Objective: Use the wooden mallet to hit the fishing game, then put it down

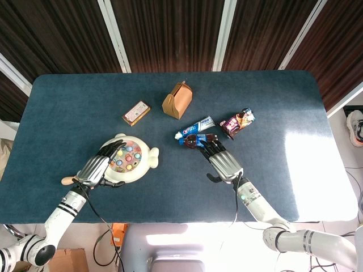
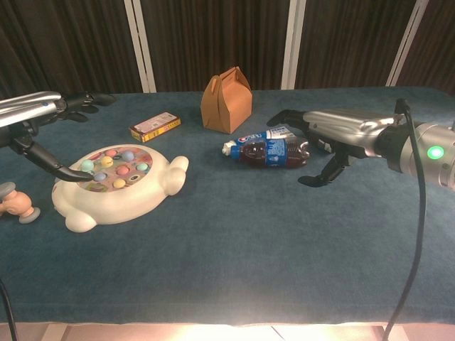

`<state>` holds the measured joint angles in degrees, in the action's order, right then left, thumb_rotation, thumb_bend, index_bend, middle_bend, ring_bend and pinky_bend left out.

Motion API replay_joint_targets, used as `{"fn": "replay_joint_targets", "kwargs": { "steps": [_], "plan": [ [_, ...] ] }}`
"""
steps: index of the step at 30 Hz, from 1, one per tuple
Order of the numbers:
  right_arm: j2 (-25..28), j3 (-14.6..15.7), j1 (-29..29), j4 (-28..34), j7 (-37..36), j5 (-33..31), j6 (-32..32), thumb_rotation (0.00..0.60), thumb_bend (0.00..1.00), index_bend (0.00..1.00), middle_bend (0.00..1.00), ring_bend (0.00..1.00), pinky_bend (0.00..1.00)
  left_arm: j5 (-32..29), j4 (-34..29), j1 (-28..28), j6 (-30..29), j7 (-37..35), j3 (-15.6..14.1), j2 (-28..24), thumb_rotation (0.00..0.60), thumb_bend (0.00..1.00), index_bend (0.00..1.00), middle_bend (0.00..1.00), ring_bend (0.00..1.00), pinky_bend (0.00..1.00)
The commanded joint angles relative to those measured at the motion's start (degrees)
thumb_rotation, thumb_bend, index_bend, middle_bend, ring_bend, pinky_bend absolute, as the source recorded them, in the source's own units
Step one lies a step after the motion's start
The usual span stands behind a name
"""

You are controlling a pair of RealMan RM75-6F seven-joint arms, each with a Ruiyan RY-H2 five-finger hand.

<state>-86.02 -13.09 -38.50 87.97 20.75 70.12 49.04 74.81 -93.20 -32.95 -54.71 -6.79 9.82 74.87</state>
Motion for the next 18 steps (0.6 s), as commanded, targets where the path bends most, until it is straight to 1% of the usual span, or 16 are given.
{"fn": "replay_joint_targets", "kwargs": {
  "steps": [1, 4, 6, 10, 12, 13, 16, 18],
  "plan": [
    [0.01, 0.31, -0.28, -0.06, 0.28, -0.53, 0.12, 0.6, 0.24, 0.0, 0.0, 0.0, 0.0, -0.36, 0.07, 0.03, -0.08, -0.16, -0.02, -0.19, 0.6, 0.14, 0.09, 0.0, 0.0, 0.1],
    [1.06, 1.59, 0.35, 0.91, 0.09, 1.15, 1.85, 0.6, 0.24, 0.0, 0.0, 0.0, 0.0, 0.92, -1.22, 1.1, -2.28, 0.99, -0.71, -1.9, 0.6, 0.14, 0.12, 0.0, 0.0, 0.1],
    [2.71, 3.16, 1.69, 2.43, -0.92, 4.31, 4.31, 0.6, 0.24, 0.0, 0.0, 0.0, 0.0, 2.1, -2.39, 2.76, -4.76, 1.27, -1.66, -3.39, 0.6, 0.15, 0.13, 0.0, 0.0, 0.1],
    [8.37, 8.74, 6.58, 6.14, -3.71, 14.39, 12.28, 0.6, 0.24, 0.0, 0.0, 0.0, 0.0, 4.34, -2.55, 8.05, -11.76, 1.1, -4.29, -6.79, 0.6, 0.16, 0.14, 0.03, 0.0, 0.1],
    [12.28, 12.49, 10.08, 7.54, -4.73, 19.53, 17.39, 0.6, 0.24, 0.0, 0.0, 0.0, 0.0, 4.01, -1.83, 11.35, -15.17, -1.82, -5.34, -7.84, 0.6, 0.17, 0.16, 0.06, 0.0, 0.11],
    [14.39, 14.39, 12.08, 8.22, -5.56, 21.9, 20.27, 0.6, 0.24, 0.0, 0.0, 0.0, 0.0, 3.58, -1.04, 13.08, -16.82, -4.51, -5.66, -7.97, 0.6, 0.18, 0.17, 0.07, 0.0, 0.12],
    [18.19, 17.95, 16.23, 8.76, -8.4, 26.1, 26.24, 0.6, 0.24, 0.0, 0.0, 0.0, 0.0, 1.82, 1.93, 15.98, -18.0, -9.99, -6.39, -7.52, 0.6, 0.23, 0.24, 0.13, 0.04, 0.17],
    [19.78, 19.92, 18.94, 7.85, -10.54, 28.88, 30.43, 0.6, 0.24, 0.0, 0.0, 0.0, 0.0, -0.05, 4.78, 16.99, -16.59, -10.7, -7.16, -7.19, 0.6, 0.25, 0.27, 0.17, 0.08, 0.2]
  ]
}}
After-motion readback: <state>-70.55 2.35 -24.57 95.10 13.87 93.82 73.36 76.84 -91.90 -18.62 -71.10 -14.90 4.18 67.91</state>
